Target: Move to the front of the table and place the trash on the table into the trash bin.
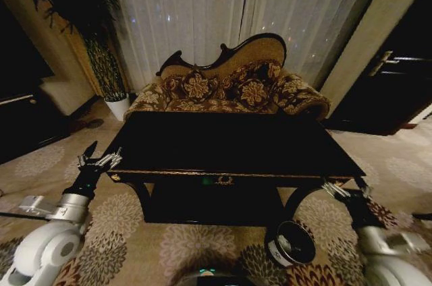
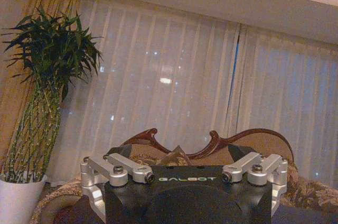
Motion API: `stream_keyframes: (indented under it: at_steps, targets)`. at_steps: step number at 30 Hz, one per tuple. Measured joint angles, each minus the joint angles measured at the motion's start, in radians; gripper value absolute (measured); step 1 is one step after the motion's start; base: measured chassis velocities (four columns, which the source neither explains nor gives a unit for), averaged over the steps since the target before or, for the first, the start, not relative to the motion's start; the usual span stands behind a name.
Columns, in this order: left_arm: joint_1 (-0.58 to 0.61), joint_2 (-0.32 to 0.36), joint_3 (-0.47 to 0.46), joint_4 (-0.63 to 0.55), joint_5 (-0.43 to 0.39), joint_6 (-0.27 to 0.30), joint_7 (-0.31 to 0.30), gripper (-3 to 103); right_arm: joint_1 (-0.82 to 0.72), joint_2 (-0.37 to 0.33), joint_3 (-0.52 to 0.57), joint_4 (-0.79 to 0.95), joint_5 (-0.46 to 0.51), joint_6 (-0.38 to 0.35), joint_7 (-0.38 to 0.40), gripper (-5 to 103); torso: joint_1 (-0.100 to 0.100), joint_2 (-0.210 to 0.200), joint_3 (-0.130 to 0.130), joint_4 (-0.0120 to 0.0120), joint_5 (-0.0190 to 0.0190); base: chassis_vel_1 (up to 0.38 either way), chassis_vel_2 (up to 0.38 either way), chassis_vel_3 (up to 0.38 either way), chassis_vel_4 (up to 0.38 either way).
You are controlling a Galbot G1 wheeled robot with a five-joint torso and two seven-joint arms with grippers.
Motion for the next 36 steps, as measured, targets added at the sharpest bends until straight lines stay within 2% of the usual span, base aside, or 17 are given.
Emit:
stream_keyframes:
  at_steps: [3,9,18,36]
  targets:
    - [0.000,0.000,0.000,0.000,0.000,0.000,0.000,100,0.056,-0.018,-0.031,0.037,0.016,-0.044,-0.014,100,0.000,0.000,0.000,-0.0001,-0.0002,0.000,0.000,0.000,0.000]
    - [0.000,0.000,0.000,0.000,0.000,0.000,0.000,100,0.127,-0.033,-0.071,0.047,0.012,-0.061,0.002,100,0.000,0.000,0.000,0.0000,-0.0001,0.000,0.000,0.000,0.000]
    - [0.000,0.000,0.000,0.000,0.000,0.000,0.000,100,0.179,-0.011,-0.105,-0.005,-0.056,-0.010,0.005,100,0.000,0.000,0.000,0.0000,0.0000,0.000,0.000,0.000,0.000]
    - [0.000,0.000,0.000,0.000,0.000,0.000,0.000,100,0.177,-0.007,-0.104,-0.015,-0.061,-0.007,0.001,100,0.000,0.000,0.000,-0.0001,0.0000,0.000,0.000,0.000,0.000]
